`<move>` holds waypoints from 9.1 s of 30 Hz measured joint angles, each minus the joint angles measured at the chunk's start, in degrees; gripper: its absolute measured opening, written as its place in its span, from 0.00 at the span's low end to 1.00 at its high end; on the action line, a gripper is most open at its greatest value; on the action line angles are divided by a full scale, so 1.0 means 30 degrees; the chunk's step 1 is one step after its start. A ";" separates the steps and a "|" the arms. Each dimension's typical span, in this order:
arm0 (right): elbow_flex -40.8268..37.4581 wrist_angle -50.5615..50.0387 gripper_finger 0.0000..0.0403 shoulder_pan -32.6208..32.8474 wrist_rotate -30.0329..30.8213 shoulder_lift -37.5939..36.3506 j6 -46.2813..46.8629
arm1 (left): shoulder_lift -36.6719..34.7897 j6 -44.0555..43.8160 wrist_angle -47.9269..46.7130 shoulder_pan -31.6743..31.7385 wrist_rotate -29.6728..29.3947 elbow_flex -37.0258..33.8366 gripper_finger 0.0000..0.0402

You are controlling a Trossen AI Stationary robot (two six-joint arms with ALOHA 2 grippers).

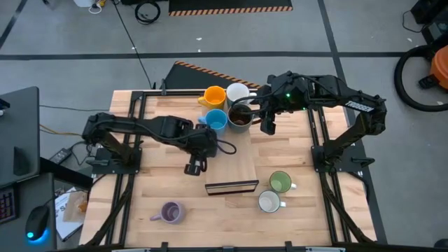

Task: Place coffee mugs
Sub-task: Put the top purple mug on the shelf, then put the green mug on the shelf, then put the blue patterned mug on the shelf

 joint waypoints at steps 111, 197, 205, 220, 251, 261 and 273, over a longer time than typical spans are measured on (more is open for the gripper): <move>0.0000 -0.2911 0.36 0.0053 -0.1846 -0.0535 0.1133 | -0.4546 -0.4630 0.3263 0.0341 -0.2663 0.0028 0.51; -1.4749 -0.1395 0.07 1.0099 -0.2332 -0.0298 0.6548 | -0.5841 -0.5152 0.4326 0.0422 -0.4467 0.0029 0.51; -0.8516 -0.4016 0.07 0.7715 -0.1070 -0.0321 0.3419 | -0.5841 -0.5152 0.4320 0.0425 -0.4464 0.0029 0.51; -0.1825 -0.3677 0.07 0.4145 -0.2143 0.3684 -0.1713 | -0.5841 -0.4234 0.5562 0.0421 -0.4467 0.0022 0.51; -0.1093 -0.2521 0.25 0.3643 -0.2558 0.5639 -0.0719 | -0.5841 -0.4241 0.5544 0.0429 -0.4464 0.0022 0.51; -0.0419 -0.2627 0.33 0.4013 -0.1923 0.5575 0.0984 | -0.5841 -0.4241 0.5567 0.0429 -0.4467 0.0022 0.51; 0.2710 -0.2701 0.44 0.3745 -0.2011 0.5566 0.0709 | -0.5841 -0.4249 0.5595 0.0429 -0.4461 0.0022 0.51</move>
